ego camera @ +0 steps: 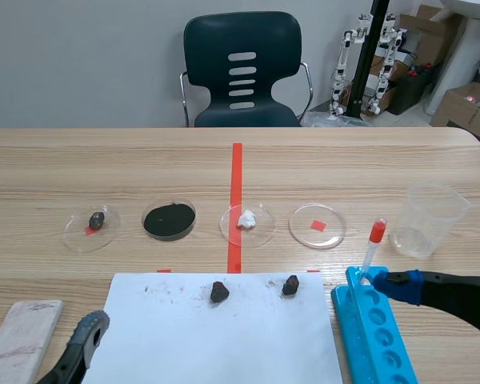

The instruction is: Return to the home posture

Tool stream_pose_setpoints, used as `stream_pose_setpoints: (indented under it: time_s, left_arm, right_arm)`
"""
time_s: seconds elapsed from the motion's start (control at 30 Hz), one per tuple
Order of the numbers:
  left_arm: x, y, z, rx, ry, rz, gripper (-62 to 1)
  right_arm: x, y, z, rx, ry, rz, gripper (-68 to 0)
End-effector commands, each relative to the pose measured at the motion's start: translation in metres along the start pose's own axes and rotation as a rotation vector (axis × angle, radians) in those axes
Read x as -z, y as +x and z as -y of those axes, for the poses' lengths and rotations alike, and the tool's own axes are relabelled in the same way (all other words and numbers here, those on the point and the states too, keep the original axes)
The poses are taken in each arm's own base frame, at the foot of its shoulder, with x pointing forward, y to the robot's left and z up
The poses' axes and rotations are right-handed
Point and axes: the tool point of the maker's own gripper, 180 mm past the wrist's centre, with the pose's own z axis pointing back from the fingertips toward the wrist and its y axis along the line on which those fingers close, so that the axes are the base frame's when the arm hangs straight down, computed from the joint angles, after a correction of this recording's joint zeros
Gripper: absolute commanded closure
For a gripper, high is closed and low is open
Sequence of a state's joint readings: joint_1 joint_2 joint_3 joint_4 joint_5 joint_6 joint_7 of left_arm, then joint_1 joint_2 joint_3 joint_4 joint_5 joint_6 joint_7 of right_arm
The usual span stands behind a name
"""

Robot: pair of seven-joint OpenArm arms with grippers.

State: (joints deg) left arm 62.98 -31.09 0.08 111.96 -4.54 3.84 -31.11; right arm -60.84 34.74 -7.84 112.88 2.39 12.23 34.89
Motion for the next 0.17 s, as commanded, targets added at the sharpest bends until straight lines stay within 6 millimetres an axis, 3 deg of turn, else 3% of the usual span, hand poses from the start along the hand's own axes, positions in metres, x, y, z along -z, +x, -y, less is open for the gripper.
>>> stream_pose_setpoints:
  time_s: [0.0,0.13]
  left_arm:
    - [0.0008,0.0051,-0.0002,-0.011,0.008,0.022,-62.3]
    - [0.0007,0.005,-0.0002,-0.011,0.008,0.021,-62.3]
  right_arm:
    - [0.0021,0.0118,0.0043,-0.006,-0.014,0.042,-60.6]
    - [0.0021,0.0118,0.0043,-0.006,-0.014,0.042,-60.6]
